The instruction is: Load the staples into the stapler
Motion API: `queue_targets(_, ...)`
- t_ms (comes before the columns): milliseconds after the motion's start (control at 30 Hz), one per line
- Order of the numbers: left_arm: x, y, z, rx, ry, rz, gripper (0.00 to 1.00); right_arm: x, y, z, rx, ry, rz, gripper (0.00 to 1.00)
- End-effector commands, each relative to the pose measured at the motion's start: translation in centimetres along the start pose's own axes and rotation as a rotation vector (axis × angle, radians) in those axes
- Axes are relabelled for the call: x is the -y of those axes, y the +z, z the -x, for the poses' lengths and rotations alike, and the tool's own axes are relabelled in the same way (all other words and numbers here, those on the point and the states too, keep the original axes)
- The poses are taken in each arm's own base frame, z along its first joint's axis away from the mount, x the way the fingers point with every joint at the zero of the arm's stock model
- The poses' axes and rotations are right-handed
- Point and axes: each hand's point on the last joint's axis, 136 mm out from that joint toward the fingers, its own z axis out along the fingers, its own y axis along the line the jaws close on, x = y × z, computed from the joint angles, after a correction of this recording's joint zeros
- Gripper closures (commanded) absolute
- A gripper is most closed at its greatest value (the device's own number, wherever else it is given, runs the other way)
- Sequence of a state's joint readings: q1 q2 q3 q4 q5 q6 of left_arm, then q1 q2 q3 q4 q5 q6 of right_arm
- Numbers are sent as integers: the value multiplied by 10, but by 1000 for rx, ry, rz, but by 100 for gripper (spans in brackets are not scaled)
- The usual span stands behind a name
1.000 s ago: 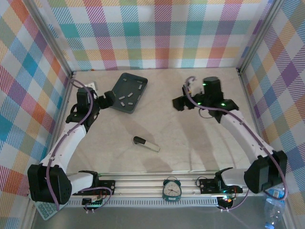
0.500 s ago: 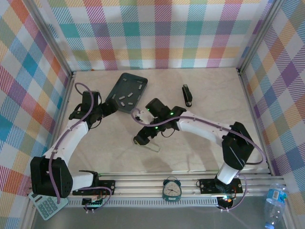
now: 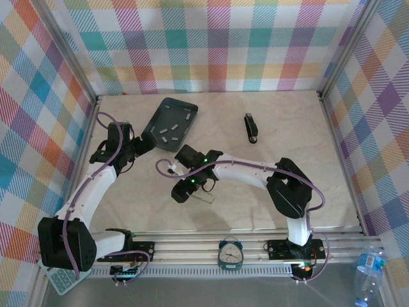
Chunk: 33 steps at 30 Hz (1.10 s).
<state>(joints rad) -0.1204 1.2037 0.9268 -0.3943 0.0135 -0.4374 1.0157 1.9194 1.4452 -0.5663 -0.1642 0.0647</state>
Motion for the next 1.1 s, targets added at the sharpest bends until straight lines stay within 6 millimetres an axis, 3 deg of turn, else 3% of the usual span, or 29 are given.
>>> queue_targets(0, 1, -2, 0, -7, 8, 7, 6, 16, 9, 0, -26, 34, -76, 20)
queue_targets(233, 0, 7, -6, -25, 1, 5, 6, 17, 2, 8, -9, 33, -99, 17)
queue_targets(400, 2, 10, -5, -40, -15, 8, 6, 1, -41, 36, 62, -5, -88, 11)
queue_targets(467, 2, 13, -7, -52, -19, 7, 7, 3, -48, 38, 68, -9, -107, 11)
queue_targets(767, -8, 25, -11, -103, -72, 45, 7, 17, -19, 29, -54, 54, -146, 16)
queue_targets(900, -6, 27, -8, -110, -75, 30, 8, 32, -11, 34, -58, 80, -219, 21)
queue_targets(1067, -3, 34, -12, -149, -74, 11, 8, 36, 2, 35, -83, 100, -224, 23)
